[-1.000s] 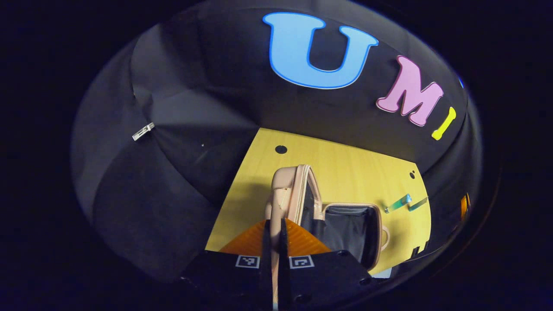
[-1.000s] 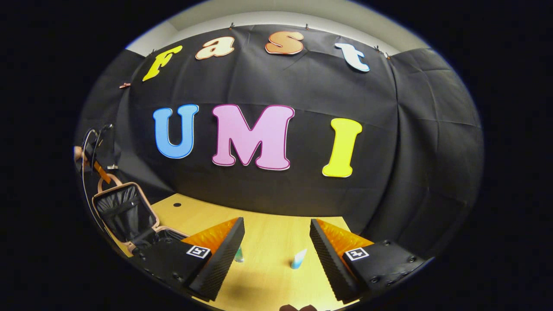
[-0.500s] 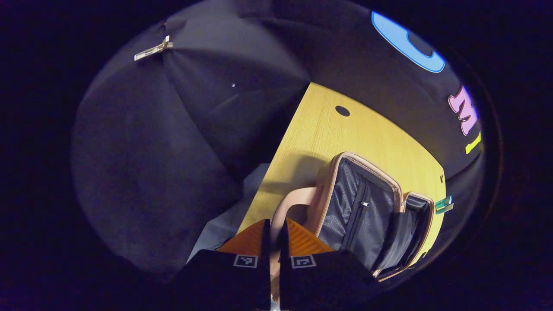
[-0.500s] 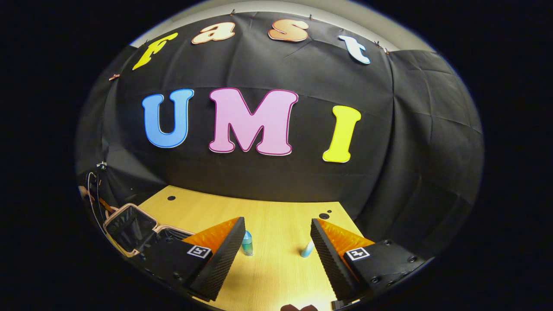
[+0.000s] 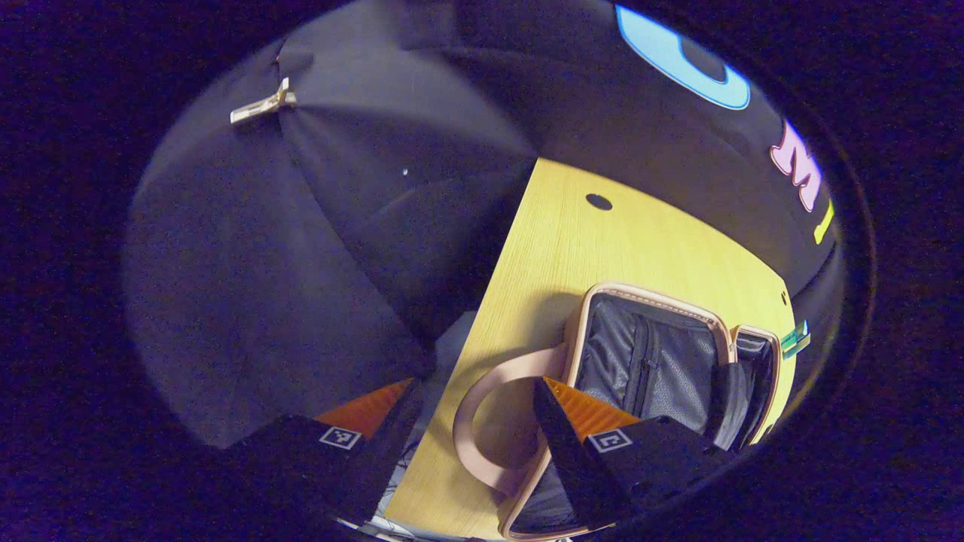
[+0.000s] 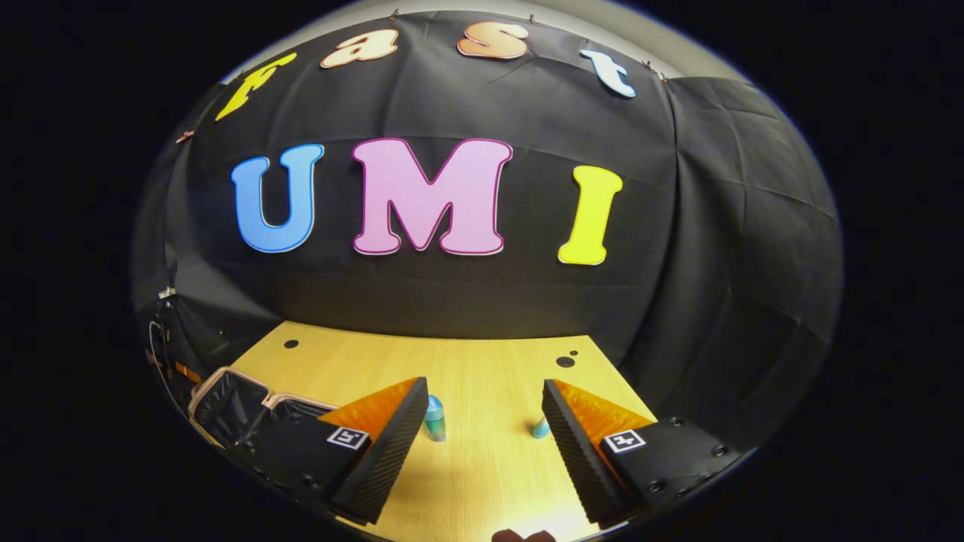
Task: First open the suitcase, pack the skin care products into it, and then close the suitcase.
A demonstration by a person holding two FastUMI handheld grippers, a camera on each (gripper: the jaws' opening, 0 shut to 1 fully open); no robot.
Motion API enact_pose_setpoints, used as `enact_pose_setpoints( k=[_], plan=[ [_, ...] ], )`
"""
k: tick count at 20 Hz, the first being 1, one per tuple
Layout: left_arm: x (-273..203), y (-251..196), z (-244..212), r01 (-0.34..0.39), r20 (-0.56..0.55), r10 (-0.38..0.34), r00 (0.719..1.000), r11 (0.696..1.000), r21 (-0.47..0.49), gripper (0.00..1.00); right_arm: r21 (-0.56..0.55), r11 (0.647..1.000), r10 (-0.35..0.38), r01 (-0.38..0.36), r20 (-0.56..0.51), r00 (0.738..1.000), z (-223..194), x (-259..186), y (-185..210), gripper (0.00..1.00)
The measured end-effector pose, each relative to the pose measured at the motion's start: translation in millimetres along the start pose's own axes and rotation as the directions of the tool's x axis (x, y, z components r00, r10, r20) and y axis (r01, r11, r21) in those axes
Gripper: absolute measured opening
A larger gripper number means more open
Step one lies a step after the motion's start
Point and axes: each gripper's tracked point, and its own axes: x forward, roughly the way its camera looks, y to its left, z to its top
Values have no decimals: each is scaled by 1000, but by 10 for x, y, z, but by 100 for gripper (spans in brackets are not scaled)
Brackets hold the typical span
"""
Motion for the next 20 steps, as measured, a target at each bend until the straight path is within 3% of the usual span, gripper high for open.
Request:
enact_pose_setpoints(
  k=[4,6,7,8,10,13,15,16,20],
  plan=[
    [-537,-508,499,8,245,-32,969,995,99,95,-29,1000,-7,8,12,1000,-26,49,-46,96],
    [-899,-930,708,38,352,-88,932,988,148,95,-40,999,-15,16,18,1000,-33,81,-104,96],
    [-1079,-1156,782,57,394,-119,911,985,166,89,-41,999,-19,20,19,1000,-30,98,-136,96],
    [-1304,-1449,844,95,445,-161,881,981,167,95,-39,999,-17,18,20,1000,-50,105,-173,96],
    [-1538,-2089,767,192,470,-261,843,963,191,95,-37,999,-12,12,10,1000,-120,143,-222,97],
    [-1636,-2849,587,246,488,-328,809,943,226,96,-29,999,21,-21,-1,1000,-211,201,-258,97],
    [-1779,-3550,451,317,478,-409,777,911,265,96,-39,998,38,-38,-21,999,-346,298,-337,97],
    [-1822,-4027,332,365,459,-470,754,881,301,96,-30,999,41,-42,-32,999,-413,367,-402,96],
    [-1595,-4955,37,419,367,-549,751,826,377,96,-30,997,63,-65,-76,995,-678,618,-558,97]
  ],
)
